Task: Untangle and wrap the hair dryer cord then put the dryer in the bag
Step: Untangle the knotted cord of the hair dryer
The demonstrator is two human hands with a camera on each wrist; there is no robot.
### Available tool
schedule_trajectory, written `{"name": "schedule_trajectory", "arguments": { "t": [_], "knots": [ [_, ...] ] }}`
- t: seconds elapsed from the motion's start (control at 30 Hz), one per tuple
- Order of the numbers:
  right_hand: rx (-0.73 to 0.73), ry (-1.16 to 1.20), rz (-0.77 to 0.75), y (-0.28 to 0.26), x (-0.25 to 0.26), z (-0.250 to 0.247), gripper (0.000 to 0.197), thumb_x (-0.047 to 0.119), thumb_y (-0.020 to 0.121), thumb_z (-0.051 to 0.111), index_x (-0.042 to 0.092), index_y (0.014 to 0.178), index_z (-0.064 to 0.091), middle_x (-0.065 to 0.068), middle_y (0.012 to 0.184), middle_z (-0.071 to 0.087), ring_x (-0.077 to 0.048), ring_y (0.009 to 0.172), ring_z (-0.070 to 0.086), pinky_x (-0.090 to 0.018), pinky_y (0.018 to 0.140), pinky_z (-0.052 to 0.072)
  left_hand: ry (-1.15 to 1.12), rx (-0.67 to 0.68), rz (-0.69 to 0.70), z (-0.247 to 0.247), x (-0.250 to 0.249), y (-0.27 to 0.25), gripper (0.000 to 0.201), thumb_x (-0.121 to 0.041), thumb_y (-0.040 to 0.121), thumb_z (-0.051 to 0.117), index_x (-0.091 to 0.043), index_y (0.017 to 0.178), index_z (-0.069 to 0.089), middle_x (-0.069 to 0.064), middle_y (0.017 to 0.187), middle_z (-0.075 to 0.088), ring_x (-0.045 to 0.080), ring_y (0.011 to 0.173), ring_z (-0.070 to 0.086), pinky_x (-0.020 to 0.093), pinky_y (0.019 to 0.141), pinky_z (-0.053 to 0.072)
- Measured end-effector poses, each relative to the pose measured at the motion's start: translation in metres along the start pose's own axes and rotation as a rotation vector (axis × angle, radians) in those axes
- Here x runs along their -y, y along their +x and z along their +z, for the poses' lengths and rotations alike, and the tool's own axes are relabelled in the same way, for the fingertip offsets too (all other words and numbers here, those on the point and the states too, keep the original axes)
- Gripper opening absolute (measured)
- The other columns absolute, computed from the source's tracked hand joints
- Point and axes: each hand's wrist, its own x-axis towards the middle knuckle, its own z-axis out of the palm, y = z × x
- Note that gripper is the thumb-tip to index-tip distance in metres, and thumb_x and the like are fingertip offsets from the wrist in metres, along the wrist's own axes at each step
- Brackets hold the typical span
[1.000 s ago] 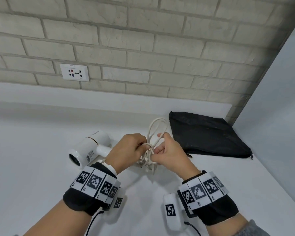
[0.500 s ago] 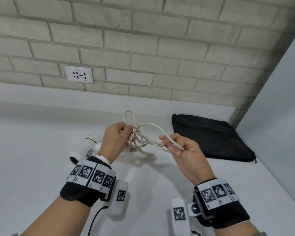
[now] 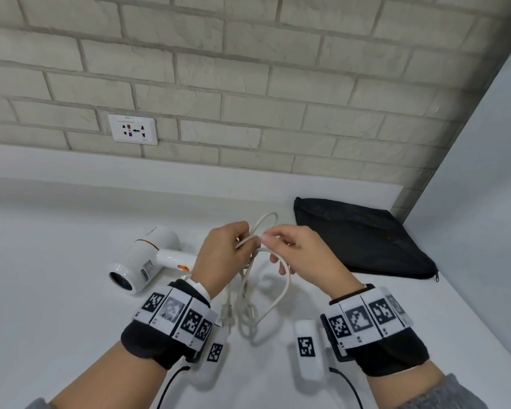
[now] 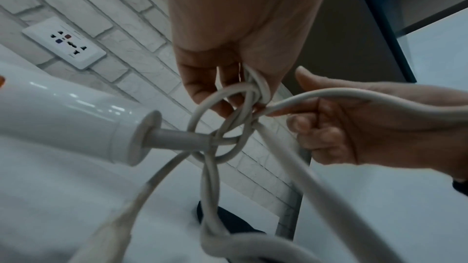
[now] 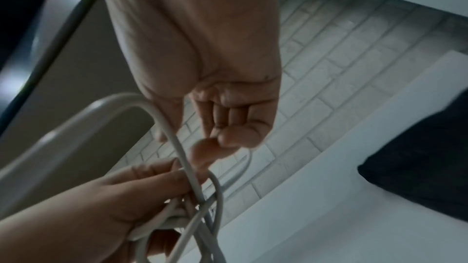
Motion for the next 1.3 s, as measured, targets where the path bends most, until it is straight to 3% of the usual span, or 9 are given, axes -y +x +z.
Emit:
{"name": "schedule_trajectory", "arguments": {
  "t": [0.13, 0.33, 0.47, 0.63, 0.8, 0.93, 1.03, 1.13, 1.3],
  "knots": [
    [0.158, -0.168, 0.086, 0.004, -0.005, 0.003, 0.011, 0.016, 0.087, 0.058, 0.008, 0.087, 0.065, -0.001, 0.054, 0.058, -0.002, 0.034, 0.050, -0.015, 0.041, 0.043, -0.054, -0.022, -0.064, -0.002, 0.005, 0.000, 0.033, -0.019, 0.083, 0.062, -0.010, 0.059, 0.041, 0.010, 0.053, 0.055, 0.030, 0.053, 0.062, 0.030, 0.046, 0.048],
    [-0.311, 0.702, 0.084, 0.001, -0.023, -0.030, 0.027, 0.002, 0.093, 0.036, 0.010, 0.082, 0.059, 0.004, 0.038, 0.033, -0.009, 0.036, 0.028, -0.023, 0.040, 0.021, -0.075, -0.151, -0.121, -0.021, 0.015, 0.005, 0.038, -0.019, 0.084, 0.062, -0.012, 0.057, 0.035, 0.007, 0.051, 0.048, 0.010, 0.046, 0.045, 0.018, 0.046, 0.035],
    [-0.563, 1.025, 0.321, -0.003, -0.036, -0.030, 0.021, 0.001, 0.092, 0.037, 0.012, 0.091, 0.055, 0.001, 0.044, 0.039, -0.011, 0.039, 0.032, -0.022, 0.041, 0.030, -0.066, -0.224, -0.133, -0.022, 0.015, 0.009, 0.041, -0.018, 0.083, 0.062, -0.015, 0.055, 0.032, 0.002, 0.048, 0.046, 0.007, 0.044, 0.042, 0.015, 0.044, 0.033],
    [-0.289, 0.427, 0.329, -0.008, -0.047, -0.030, 0.019, 0.004, 0.094, 0.037, 0.014, 0.096, 0.053, -0.008, 0.065, 0.048, -0.011, 0.040, 0.049, -0.028, 0.047, 0.040, -0.097, -0.305, -0.148, -0.024, 0.019, 0.007, 0.040, -0.019, 0.080, 0.064, -0.013, 0.055, 0.034, 0.022, 0.057, 0.058, 0.030, 0.053, 0.051, 0.031, 0.050, 0.040],
    [-0.008, -0.346, 0.138, -0.009, -0.043, -0.023, 0.056, 0.028, 0.076, 0.071, 0.023, 0.125, 0.044, -0.004, 0.105, 0.053, -0.014, 0.094, 0.054, -0.027, 0.082, 0.045, -0.145, -0.268, -0.138, -0.023, 0.015, 0.005, 0.033, -0.010, 0.080, 0.064, 0.003, 0.062, 0.040, 0.029, 0.060, 0.053, 0.006, 0.040, 0.050, 0.012, 0.036, 0.039],
    [-0.087, -0.434, -0.116, -0.001, -0.016, 0.008, 0.048, 0.046, 0.086, 0.052, 0.023, 0.128, 0.047, 0.002, 0.123, 0.053, -0.012, 0.114, 0.052, -0.041, 0.101, 0.037, -0.145, -0.237, -0.110, -0.014, 0.013, 0.002, 0.032, -0.007, 0.079, 0.065, 0.004, 0.061, 0.040, 0.019, 0.055, 0.048, 0.007, 0.041, 0.046, 0.009, 0.037, 0.035],
    [-0.076, -0.481, -0.137, 0.013, -0.004, 0.033, 0.035, 0.042, 0.092, 0.044, 0.015, 0.106, 0.061, 0.000, 0.096, 0.064, -0.020, 0.096, 0.059, -0.037, 0.086, 0.042, -0.156, -0.196, -0.086, -0.008, 0.011, -0.001, 0.031, -0.007, 0.077, 0.067, 0.006, 0.062, 0.044, 0.007, 0.049, 0.049, 0.005, 0.039, 0.050, 0.014, 0.041, 0.040],
    [-0.073, -0.459, -0.128, 0.021, -0.006, 0.043, 0.038, 0.032, 0.093, 0.046, 0.009, 0.063, 0.049, 0.002, 0.053, 0.041, -0.024, 0.064, 0.045, -0.031, 0.060, 0.031, -0.157, -0.220, -0.088, -0.007, 0.013, -0.004, 0.032, -0.011, 0.076, 0.069, 0.004, 0.061, 0.045, 0.016, 0.057, 0.055, 0.012, 0.045, 0.055, 0.023, 0.044, 0.046],
    [-0.068, -0.457, -0.287, 0.015, -0.009, 0.043, 0.032, 0.025, 0.091, 0.052, 0.001, 0.070, 0.055, 0.005, 0.052, 0.039, -0.021, 0.060, 0.041, -0.031, 0.056, 0.029, -0.137, -0.267, -0.223, -0.010, 0.022, 0.003, 0.036, -0.019, 0.077, 0.069, -0.009, 0.056, 0.042, 0.007, 0.070, 0.048, 0.019, 0.059, 0.048, 0.013, 0.048, 0.039]
  ]
}}
